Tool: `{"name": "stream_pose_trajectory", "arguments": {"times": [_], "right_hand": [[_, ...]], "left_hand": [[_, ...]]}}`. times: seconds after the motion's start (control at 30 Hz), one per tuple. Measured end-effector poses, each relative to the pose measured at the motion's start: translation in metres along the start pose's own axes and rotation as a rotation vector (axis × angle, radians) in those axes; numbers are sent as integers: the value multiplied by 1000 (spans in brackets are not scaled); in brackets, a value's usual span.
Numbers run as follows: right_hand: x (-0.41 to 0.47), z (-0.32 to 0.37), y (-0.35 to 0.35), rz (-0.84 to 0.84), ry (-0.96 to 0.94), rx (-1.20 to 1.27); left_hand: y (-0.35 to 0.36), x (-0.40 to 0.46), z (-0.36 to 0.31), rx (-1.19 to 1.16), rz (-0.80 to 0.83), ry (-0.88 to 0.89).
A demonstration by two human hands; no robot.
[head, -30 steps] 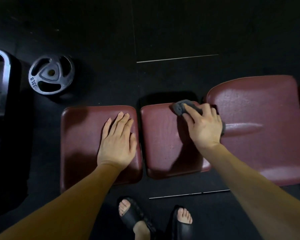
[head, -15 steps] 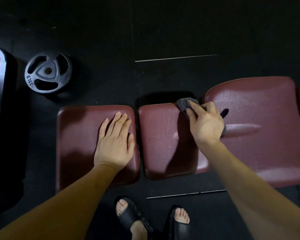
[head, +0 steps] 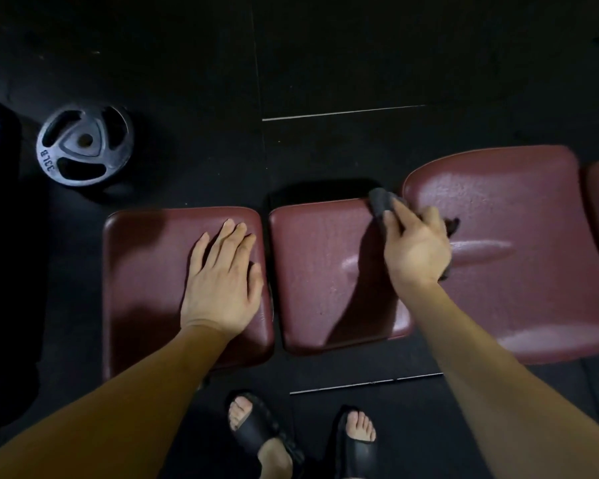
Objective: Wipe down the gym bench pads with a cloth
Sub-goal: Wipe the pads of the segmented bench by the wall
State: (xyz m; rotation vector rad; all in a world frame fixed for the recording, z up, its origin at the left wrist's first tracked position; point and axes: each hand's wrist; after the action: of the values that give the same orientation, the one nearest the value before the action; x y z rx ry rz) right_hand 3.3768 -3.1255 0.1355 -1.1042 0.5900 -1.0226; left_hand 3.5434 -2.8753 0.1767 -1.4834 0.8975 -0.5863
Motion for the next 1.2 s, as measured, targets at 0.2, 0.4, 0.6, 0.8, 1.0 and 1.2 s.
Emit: {"name": "stream_pose_trajectory", "arguments": {"times": [0.2, 0.4, 0.6, 0.8, 1.0, 1.2], "right_hand": [[-42, 84, 19, -5, 12, 40], [-36, 58, 10, 69, -540, -48], [-31, 33, 7, -13, -26, -48], [-86, 110, 15, 148, -451, 52], [-42, 1, -5, 25, -274, -23], [-101, 95, 14, 43, -113, 24]], "left_hand": [[0, 0, -1, 20, -6, 2], [-1, 0, -1, 13, -18, -2], [-1, 0, -1, 25, -9, -6], [-1, 0, -1, 24, -8, -6], [-1, 0, 0, 17, -4, -8], [-2, 0, -1, 24, 0, -14]]}}
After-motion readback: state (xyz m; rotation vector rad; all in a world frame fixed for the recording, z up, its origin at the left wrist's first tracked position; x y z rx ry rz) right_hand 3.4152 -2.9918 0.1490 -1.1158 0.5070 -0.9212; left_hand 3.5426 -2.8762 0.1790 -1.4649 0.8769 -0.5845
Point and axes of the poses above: each hand's wrist, its own x-axis towards the middle knuckle, its own y-axis out of the palm, z = x × y, and after that the axes turned 7 degrees about z, right-handed
